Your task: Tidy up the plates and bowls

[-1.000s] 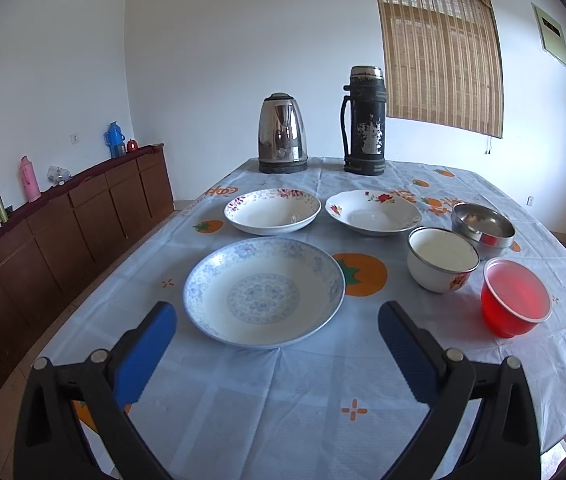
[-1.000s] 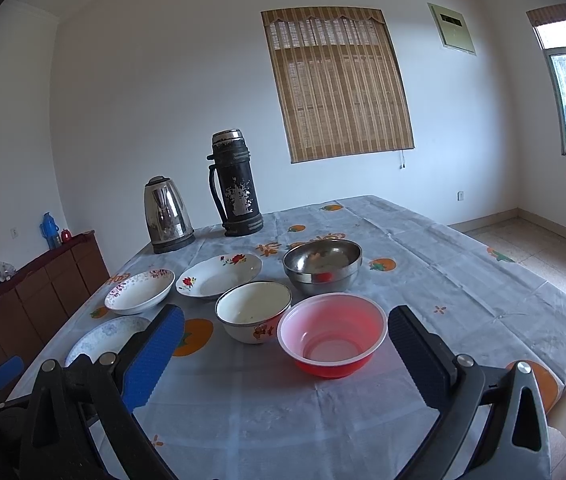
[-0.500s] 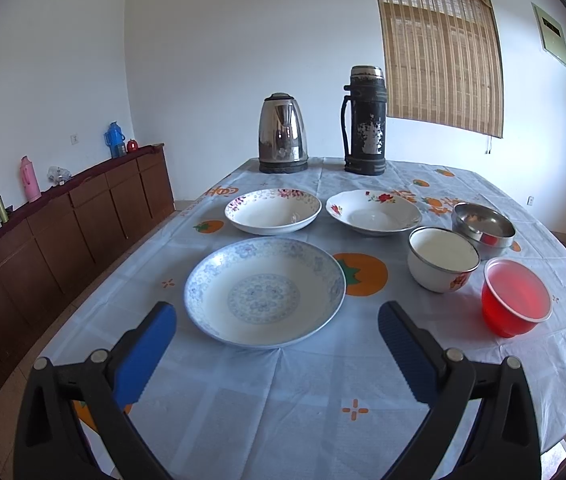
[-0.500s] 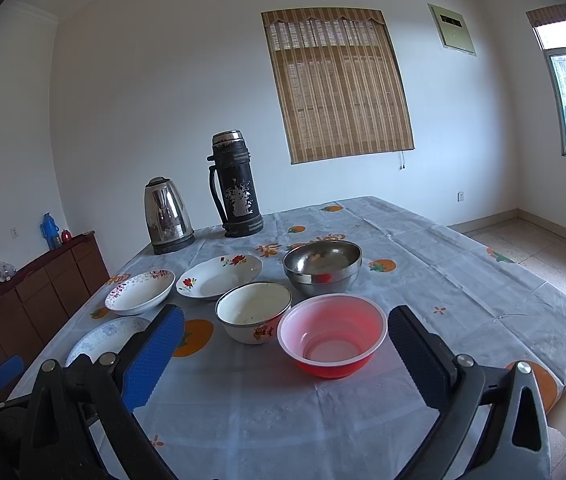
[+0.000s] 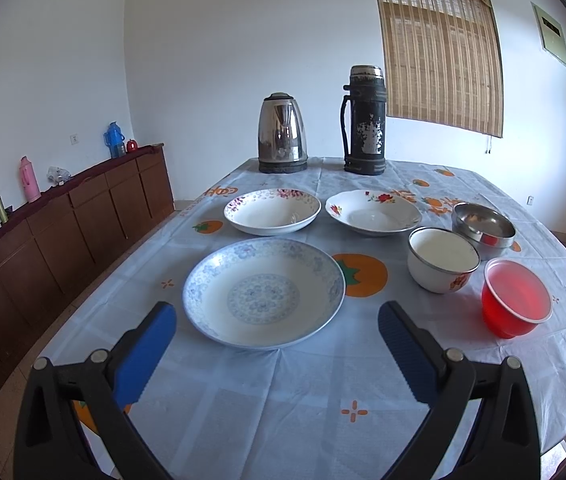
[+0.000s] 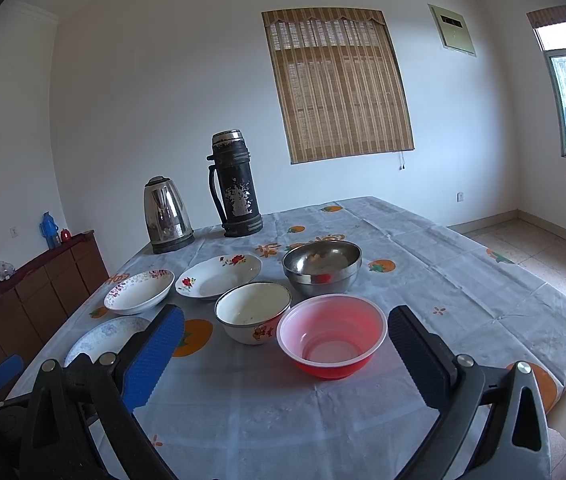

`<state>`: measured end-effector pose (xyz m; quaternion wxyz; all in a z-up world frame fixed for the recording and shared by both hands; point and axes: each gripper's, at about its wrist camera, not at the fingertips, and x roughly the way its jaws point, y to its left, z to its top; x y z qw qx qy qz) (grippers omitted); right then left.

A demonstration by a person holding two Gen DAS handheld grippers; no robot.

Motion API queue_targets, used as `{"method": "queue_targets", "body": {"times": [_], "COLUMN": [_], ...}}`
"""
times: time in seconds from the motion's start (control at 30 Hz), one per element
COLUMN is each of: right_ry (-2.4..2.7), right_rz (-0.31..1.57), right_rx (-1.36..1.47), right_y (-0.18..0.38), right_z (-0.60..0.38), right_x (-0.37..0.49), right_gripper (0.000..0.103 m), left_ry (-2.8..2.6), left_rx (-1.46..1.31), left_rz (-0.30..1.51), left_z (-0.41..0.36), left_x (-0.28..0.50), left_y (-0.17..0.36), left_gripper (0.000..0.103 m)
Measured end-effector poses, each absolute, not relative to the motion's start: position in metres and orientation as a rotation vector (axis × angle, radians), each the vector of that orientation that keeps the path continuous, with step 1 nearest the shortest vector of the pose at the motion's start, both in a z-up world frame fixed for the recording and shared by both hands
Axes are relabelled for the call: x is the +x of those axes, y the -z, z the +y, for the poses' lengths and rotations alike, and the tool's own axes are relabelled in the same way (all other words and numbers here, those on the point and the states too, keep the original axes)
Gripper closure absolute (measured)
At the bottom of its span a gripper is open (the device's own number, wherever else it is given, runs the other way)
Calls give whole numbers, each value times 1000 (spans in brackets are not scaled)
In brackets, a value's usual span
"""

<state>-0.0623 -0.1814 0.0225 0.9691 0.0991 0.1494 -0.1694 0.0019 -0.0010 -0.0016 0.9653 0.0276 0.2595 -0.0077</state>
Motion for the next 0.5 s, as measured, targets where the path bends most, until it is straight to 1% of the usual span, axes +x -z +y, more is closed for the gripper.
{"method": "queue_targets", "body": {"times": [0.5], "right_ry": [336], "right_rz": [323], "right_rx": [181], "right_y": [-17], "right_z": [-182], "right_x": [-49], "right_gripper": [1], "left_ry": [21], "left_rx": [51], "left_rz": [559], "left_z": [-2], "left_x": [16], "left_y": [11], "left_gripper": [0]}}
